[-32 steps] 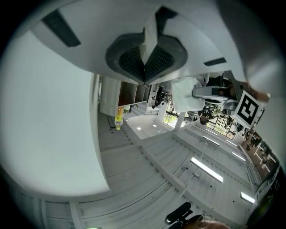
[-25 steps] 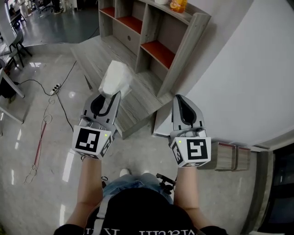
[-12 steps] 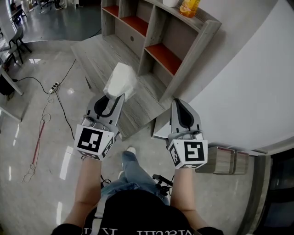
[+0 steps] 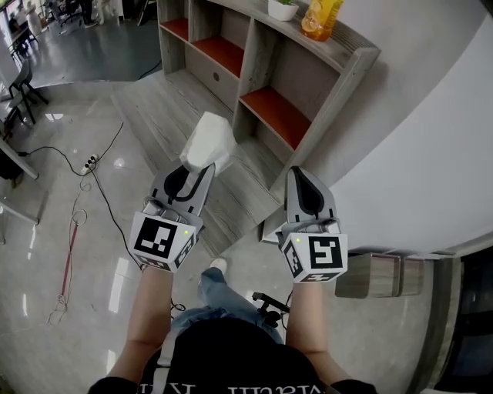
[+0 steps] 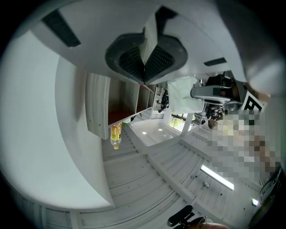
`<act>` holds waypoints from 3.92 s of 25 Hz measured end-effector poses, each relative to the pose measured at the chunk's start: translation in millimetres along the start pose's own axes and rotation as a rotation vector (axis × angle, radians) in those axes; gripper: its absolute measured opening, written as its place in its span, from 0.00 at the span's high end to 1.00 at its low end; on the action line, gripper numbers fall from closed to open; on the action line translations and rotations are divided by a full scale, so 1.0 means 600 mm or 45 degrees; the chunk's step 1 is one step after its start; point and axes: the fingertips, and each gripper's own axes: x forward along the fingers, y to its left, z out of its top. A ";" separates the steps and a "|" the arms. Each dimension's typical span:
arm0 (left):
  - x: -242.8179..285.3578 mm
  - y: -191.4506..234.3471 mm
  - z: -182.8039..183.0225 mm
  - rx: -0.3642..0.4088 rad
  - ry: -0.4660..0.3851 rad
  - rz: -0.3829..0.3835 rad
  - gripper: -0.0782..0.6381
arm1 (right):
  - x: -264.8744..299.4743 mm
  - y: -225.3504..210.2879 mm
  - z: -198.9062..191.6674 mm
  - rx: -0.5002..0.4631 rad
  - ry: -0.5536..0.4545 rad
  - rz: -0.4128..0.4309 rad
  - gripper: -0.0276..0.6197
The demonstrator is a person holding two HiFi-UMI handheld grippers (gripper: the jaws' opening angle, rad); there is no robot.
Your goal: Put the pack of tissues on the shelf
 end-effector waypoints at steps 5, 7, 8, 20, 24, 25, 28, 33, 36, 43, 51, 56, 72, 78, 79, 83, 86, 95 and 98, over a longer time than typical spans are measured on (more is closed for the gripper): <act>0.062 0.048 0.000 0.019 -0.006 -0.023 0.76 | 0.079 -0.017 0.004 0.009 -0.012 -0.008 0.93; 0.087 0.071 0.000 0.023 -0.007 -0.028 0.76 | 0.113 -0.023 0.008 0.011 -0.019 -0.009 0.93; 0.100 0.082 0.000 0.026 -0.007 -0.032 0.76 | 0.130 -0.026 0.009 0.011 -0.022 -0.010 0.93; 0.234 0.151 -0.038 0.016 0.015 -0.137 0.76 | 0.267 -0.068 -0.016 0.010 0.014 -0.058 0.93; 0.269 0.139 -0.059 -0.001 0.022 -0.213 0.75 | 0.278 -0.087 -0.034 0.000 0.045 -0.104 0.93; 0.276 0.135 -0.063 -0.005 0.024 -0.233 0.76 | 0.277 -0.092 -0.038 0.000 0.052 -0.118 0.93; 0.295 0.123 -0.069 -0.023 0.023 -0.291 0.75 | 0.271 -0.104 -0.041 0.008 0.067 -0.159 0.93; 0.321 0.103 -0.078 -0.048 0.019 -0.435 0.76 | 0.265 -0.115 -0.051 -0.010 0.098 -0.277 0.93; 0.335 0.097 -0.082 -0.065 0.013 -0.534 0.76 | 0.259 -0.122 -0.050 -0.007 0.114 -0.371 0.93; 0.356 0.101 -0.067 -0.098 -0.021 -0.717 0.76 | 0.248 -0.114 -0.028 -0.026 0.136 -0.550 0.93; 0.368 0.115 -0.052 -0.155 -0.064 -0.824 0.76 | 0.211 -0.089 -0.010 -0.078 0.178 -0.710 0.93; 0.364 0.102 -0.051 -0.194 -0.059 -0.925 0.76 | 0.191 -0.076 -0.009 -0.073 0.191 -0.812 0.93; 0.370 0.059 -0.103 -0.686 0.183 -1.036 0.75 | 0.151 -0.066 -0.028 -0.032 0.212 -0.937 0.93; 0.378 0.050 -0.134 -1.360 0.352 -1.007 0.75 | 0.154 -0.075 -0.033 -0.019 0.208 -0.925 0.93; 0.378 0.047 -0.140 -1.408 0.374 -0.997 0.75 | 0.154 -0.076 -0.033 -0.019 0.208 -0.924 0.93; 0.385 0.044 -0.163 -1.559 0.434 -0.948 0.75 | 0.153 -0.080 -0.038 -0.015 0.213 -0.918 0.93; 0.392 0.050 -0.186 -1.735 0.482 -0.869 0.75 | 0.150 -0.082 -0.042 -0.015 0.223 -0.911 0.93; 0.433 0.041 -0.243 -1.937 0.554 -0.681 0.75 | 0.144 -0.090 -0.044 -0.022 0.232 -0.890 0.93; 0.440 0.035 -0.250 -1.953 0.599 -0.635 0.75 | 0.144 -0.091 -0.048 -0.019 0.237 -0.882 0.93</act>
